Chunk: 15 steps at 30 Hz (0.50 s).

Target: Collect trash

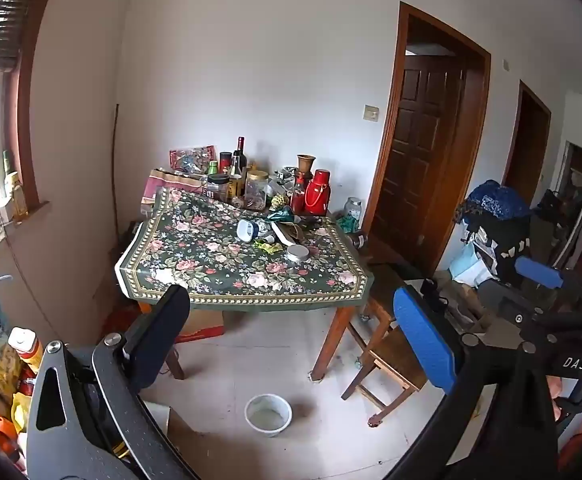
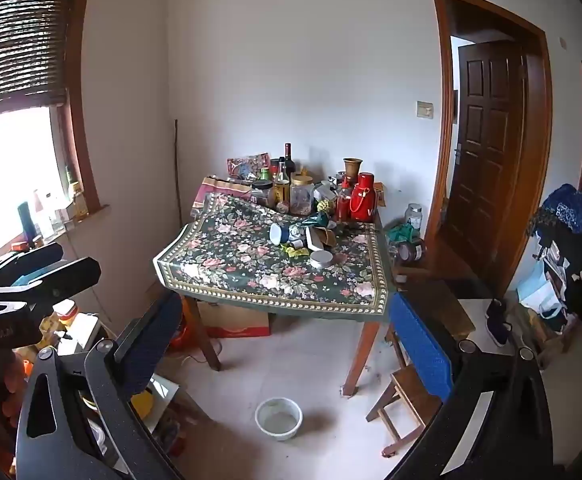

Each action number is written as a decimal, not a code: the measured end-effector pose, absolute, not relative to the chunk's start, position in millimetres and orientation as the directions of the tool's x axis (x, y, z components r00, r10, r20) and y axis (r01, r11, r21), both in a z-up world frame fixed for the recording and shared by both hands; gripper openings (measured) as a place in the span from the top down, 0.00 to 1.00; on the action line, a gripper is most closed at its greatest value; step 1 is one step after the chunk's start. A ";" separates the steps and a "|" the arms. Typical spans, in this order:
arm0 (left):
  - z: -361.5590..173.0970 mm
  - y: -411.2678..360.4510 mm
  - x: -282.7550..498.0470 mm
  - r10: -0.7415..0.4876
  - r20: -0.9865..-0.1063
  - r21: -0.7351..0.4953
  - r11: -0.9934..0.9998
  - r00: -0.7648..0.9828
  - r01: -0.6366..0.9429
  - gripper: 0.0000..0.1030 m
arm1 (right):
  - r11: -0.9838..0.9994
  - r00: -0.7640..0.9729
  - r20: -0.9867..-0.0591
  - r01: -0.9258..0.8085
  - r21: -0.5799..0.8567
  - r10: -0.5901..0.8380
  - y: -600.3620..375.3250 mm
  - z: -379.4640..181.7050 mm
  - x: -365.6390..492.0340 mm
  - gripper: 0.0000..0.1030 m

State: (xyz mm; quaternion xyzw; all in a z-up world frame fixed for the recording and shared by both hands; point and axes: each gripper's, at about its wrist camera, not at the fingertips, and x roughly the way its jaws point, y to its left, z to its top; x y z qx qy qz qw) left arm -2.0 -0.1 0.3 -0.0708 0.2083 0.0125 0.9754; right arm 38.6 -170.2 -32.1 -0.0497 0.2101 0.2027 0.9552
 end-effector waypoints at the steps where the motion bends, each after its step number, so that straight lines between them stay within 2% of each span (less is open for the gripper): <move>1: 0.6 -0.1 -2.7 -0.006 -0.407 -0.138 0.989 0.914 -0.055 0.01 | 0.912 0.828 -0.420 -0.410 -0.004 0.371 -170.2 -31.9 38.5 0.00; 15: 2.6 7.2 -9.8 -0.040 -0.421 -0.145 0.989 0.906 -0.023 0.01 | 0.913 0.827 -0.423 -0.408 0.005 0.371 -171.2 -33.7 37.3 0.00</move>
